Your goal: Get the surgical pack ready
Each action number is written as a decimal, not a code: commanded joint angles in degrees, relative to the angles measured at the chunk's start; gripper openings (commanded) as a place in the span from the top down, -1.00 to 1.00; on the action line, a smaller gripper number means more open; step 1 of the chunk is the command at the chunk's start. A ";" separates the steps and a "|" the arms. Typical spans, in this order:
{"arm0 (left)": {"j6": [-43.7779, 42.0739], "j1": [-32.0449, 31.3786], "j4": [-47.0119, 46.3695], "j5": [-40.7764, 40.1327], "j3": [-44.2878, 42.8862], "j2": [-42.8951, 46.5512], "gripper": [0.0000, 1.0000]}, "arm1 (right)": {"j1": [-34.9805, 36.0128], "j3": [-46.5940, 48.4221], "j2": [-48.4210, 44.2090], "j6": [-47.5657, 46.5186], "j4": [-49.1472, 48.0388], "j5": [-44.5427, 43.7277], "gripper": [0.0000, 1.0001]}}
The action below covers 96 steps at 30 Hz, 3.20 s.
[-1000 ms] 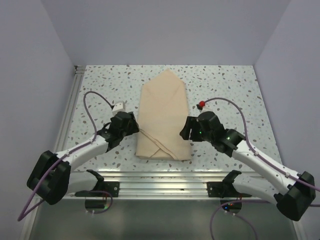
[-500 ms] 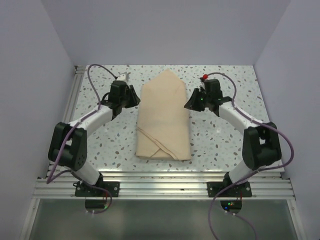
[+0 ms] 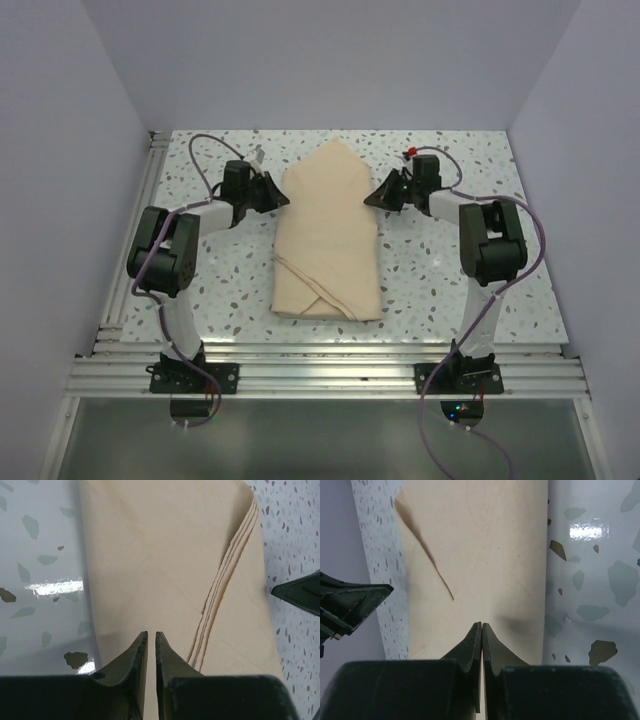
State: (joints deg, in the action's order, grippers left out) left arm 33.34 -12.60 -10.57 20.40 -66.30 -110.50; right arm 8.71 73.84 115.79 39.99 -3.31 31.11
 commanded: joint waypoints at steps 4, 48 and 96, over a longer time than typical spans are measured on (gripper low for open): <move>1.29 -0.06 -7.01 -0.96 6.35 -1.30 0.74 | -0.62 -3.88 4.00 2.81 -6.97 2.81 1.00; -4.34 1.35 5.12 -16.88 -24.66 -21.69 0.68 | -4.84 31.00 27.82 11.87 -1.70 -3.87 0.78; -3.37 2.05 13.11 -7.40 -38.63 -32.32 0.64 | -2.12 44.72 36.43 6.15 4.28 1.14 0.61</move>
State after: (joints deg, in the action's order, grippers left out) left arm 29.52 -10.68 -2.79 11.35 -103.50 -139.31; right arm 6.11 117.12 149.56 45.41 -1.34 31.68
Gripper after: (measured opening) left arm 0.194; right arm 0.239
